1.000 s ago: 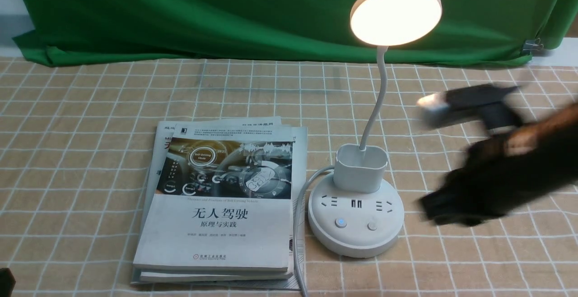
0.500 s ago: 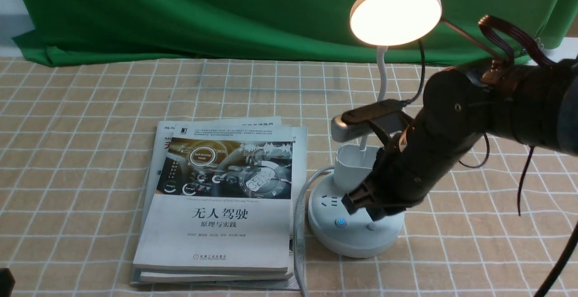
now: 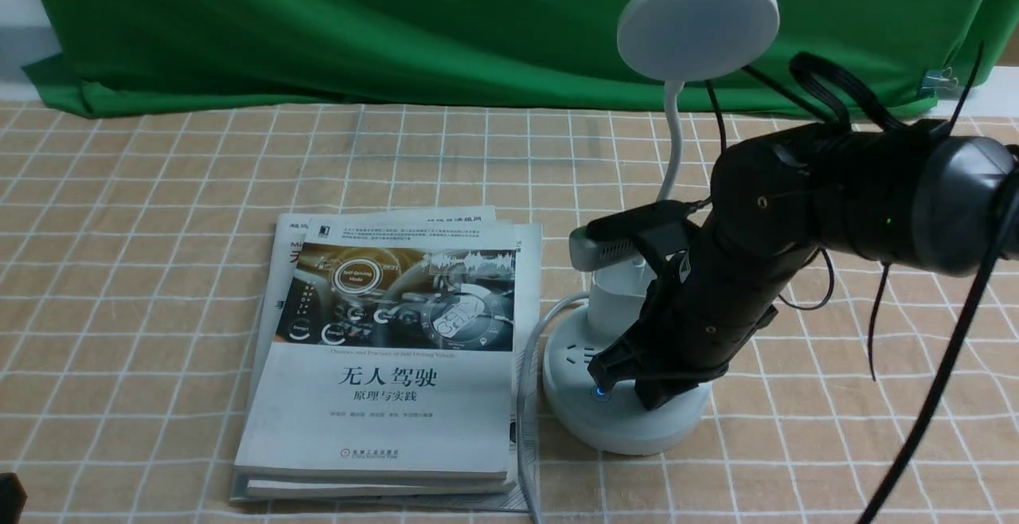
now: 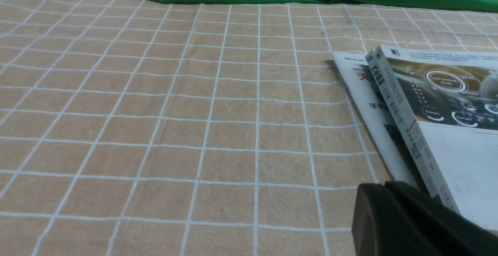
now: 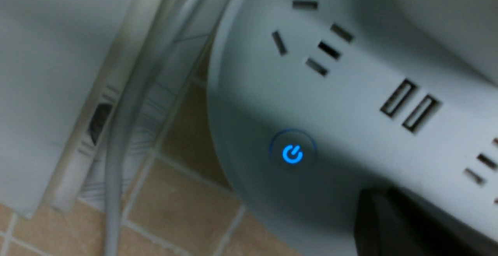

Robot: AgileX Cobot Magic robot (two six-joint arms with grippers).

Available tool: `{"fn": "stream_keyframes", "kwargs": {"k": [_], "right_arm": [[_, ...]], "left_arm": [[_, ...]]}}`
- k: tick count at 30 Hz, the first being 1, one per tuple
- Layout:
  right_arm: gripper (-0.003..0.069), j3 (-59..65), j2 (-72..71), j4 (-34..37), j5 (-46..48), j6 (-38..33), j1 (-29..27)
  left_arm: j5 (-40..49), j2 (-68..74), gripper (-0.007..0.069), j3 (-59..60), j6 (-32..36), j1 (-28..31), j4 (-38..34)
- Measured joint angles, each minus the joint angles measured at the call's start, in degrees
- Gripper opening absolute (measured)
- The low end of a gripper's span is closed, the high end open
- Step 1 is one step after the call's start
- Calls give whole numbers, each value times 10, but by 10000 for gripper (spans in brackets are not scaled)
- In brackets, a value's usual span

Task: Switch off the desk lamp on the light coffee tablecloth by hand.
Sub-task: 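Press the power button on the lamp base to turn the lamp off with the right gripper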

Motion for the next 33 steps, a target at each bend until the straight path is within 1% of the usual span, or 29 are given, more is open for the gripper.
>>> {"fn": "stream_keyframes", "kwargs": {"k": [6, 13, 24, 33], "right_arm": [[38, -1, -5, 0, 1, 0, -1], [38, 2, -52, 0, -9, 2, -1], [38, 0, 0, -9, -7, 0, -1], [38, 3, -24, -16, -6, 0, -1]], "left_arm": [[0, 0, 4, 0, 0, 0, 0], [0, 0, 4, 0, 0, 0, 0], [0, 0, 4, 0, 0, 0, 0], [0, 0, 4, 0, 0, 0, 0]]}}
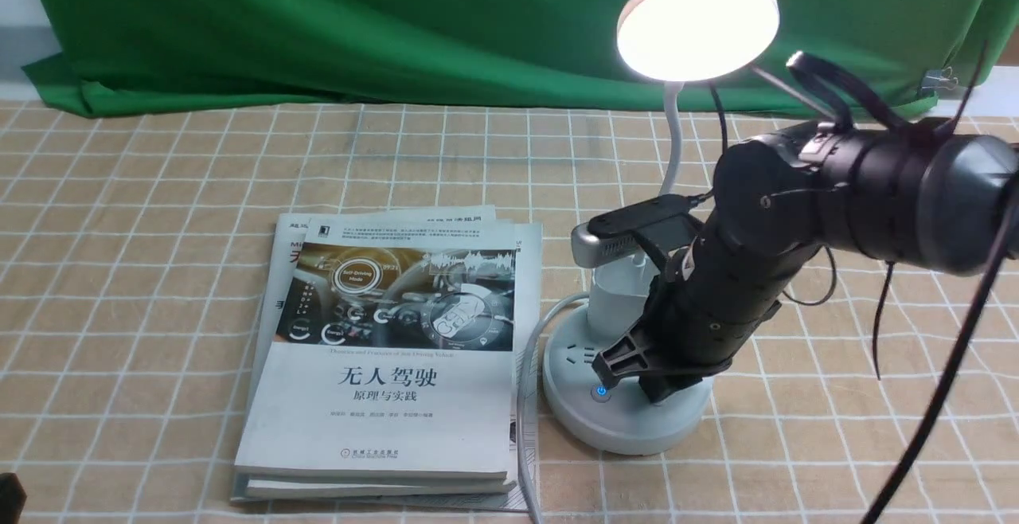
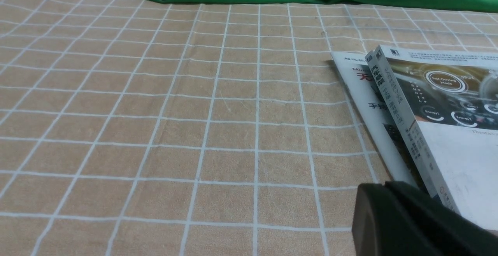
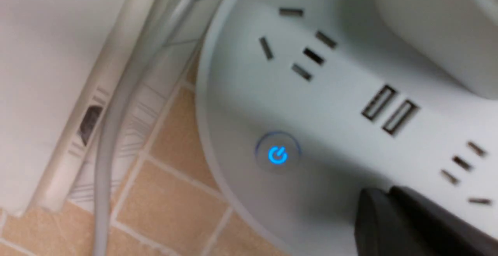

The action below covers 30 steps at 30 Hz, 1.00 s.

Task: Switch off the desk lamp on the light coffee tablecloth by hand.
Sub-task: 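Press the power button on the lamp base to turn the lamp off with the right gripper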

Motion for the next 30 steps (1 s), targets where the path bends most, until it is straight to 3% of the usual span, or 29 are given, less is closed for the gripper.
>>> {"fn": "stream_keyframes", "kwargs": {"k": [22, 30], "right_arm": [[38, -6, 29, -1, -19, 2, 1], [38, 51, -58, -2, -14, 10, 1]], "left_arm": [[0, 0, 4, 0, 0, 0, 0], [0, 0, 4, 0, 0, 0, 0]]}}
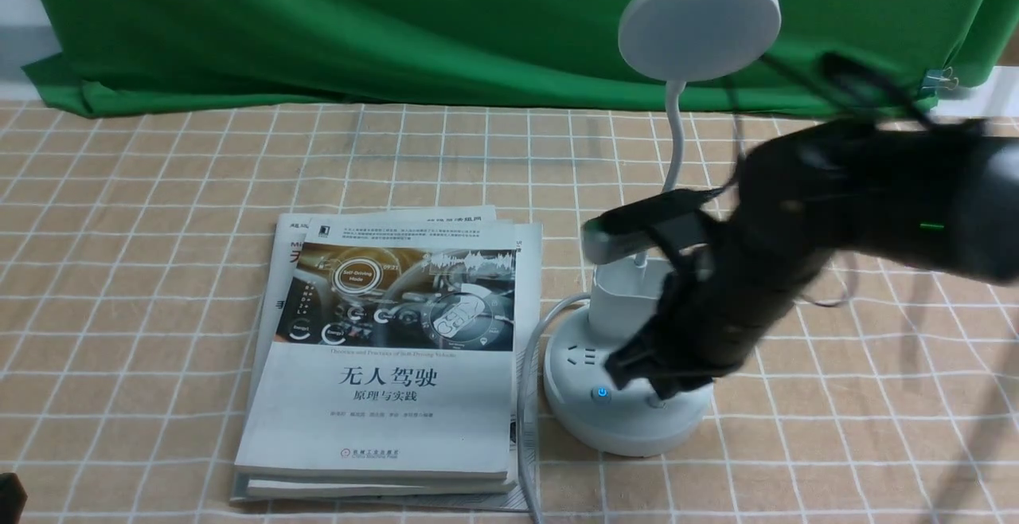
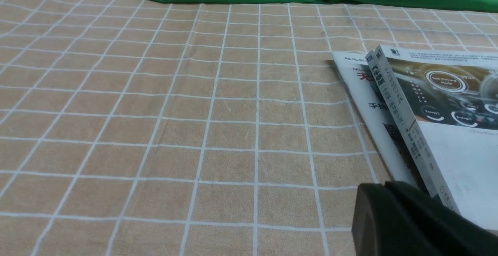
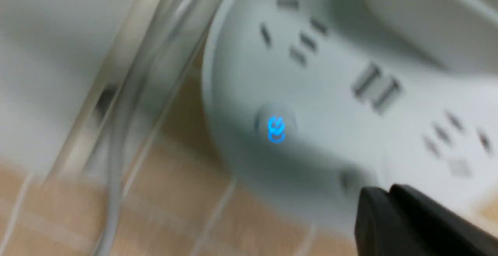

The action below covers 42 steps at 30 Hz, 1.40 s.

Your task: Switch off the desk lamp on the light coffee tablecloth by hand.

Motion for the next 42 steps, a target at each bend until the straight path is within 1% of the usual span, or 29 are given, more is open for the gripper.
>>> {"fn": "stream_keyframes", "kwargs": {"k": [6, 10, 11, 17, 20, 22, 24, 26, 28, 31, 32, 35, 39, 41, 42], "right_arm": [[38, 129, -185, 0, -18, 5, 0], [50, 177, -294, 0, -21, 11, 0], [50, 177, -294, 0, -21, 12, 0], [63, 186, -411, 0, -48, 18, 0], [65, 186, -438, -6, -64, 18, 0], [57, 187, -474, -29, -79, 18, 0], [46, 188, -485, -37, -80, 18, 0], [28, 211, -514, -64, -98, 18, -6], [25, 252, -548, -67, -130, 14, -36], [24, 334, -615, -67, -179, 14, -106], [24, 387, -661, -72, -209, 14, -138], [24, 488, -757, -80, -263, 14, -202], [24, 610, -885, -82, -325, 12, -251], [23, 654, -936, -82, -342, 8, -260], [22, 657, -940, -82, -342, 7, -260]], "left_arm": [[0, 0, 4, 0, 0, 0, 0], [0, 0, 4, 0, 0, 0, 0], [0, 0, 4, 0, 0, 0, 0], [0, 0, 4, 0, 0, 0, 0], [0, 0, 4, 0, 0, 0, 0], [0, 0, 4, 0, 0, 0, 0], [0, 0, 4, 0, 0, 0, 0], [0, 0, 4, 0, 0, 0, 0], [0, 0, 4, 0, -1, 0, 0], [0, 0, 4, 0, -1, 0, 0], [0, 0, 4, 0, -1, 0, 0], [0, 0, 4, 0, -1, 0, 0], [0, 0, 4, 0, -1, 0, 0], [0, 0, 4, 0, -1, 0, 0], [0, 0, 4, 0, -1, 0, 0]]}}
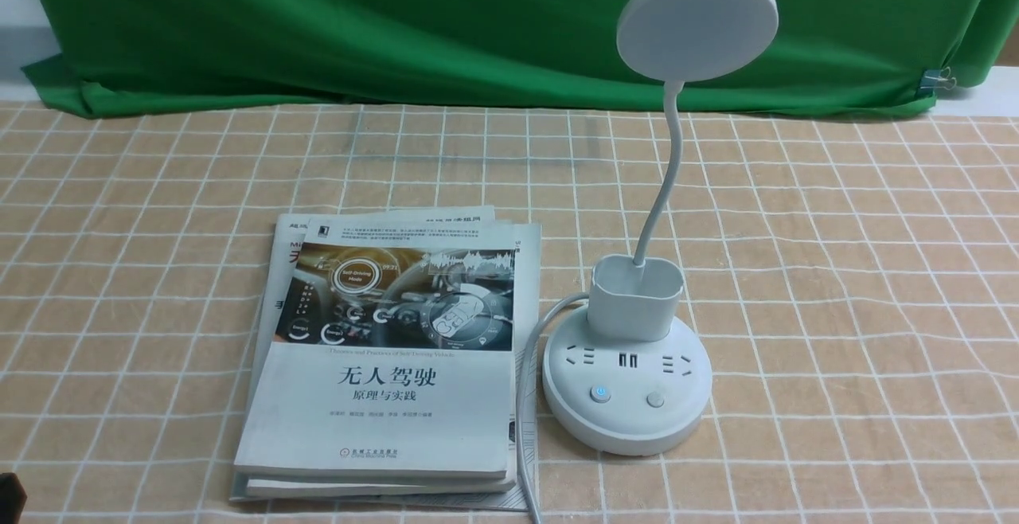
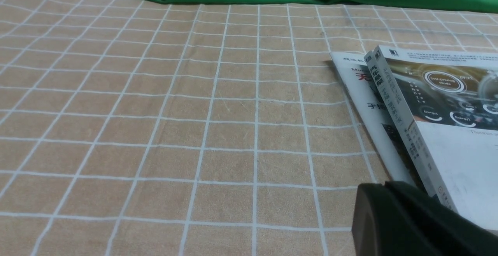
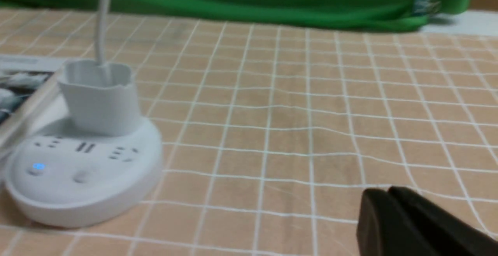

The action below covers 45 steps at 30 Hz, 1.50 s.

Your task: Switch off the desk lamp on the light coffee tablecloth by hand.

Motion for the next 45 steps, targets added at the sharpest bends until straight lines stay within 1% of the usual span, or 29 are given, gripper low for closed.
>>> {"fn": "stream_keyframes", "kwargs": {"k": [2, 5, 31, 45], "right_arm": [[22, 17, -45, 0, -3, -2, -2], [24, 18, -60, -1, -5, -4, -2], [50, 18, -60, 1, -5, -4, -2], [92, 18, -60, 2, -5, -4, -2]], "left_arm": [[0, 0, 4, 0, 1, 0, 0], [0, 0, 4, 0, 1, 0, 0], [0, 0, 4, 0, 1, 0, 0], [0, 0, 4, 0, 1, 0, 0]]}}
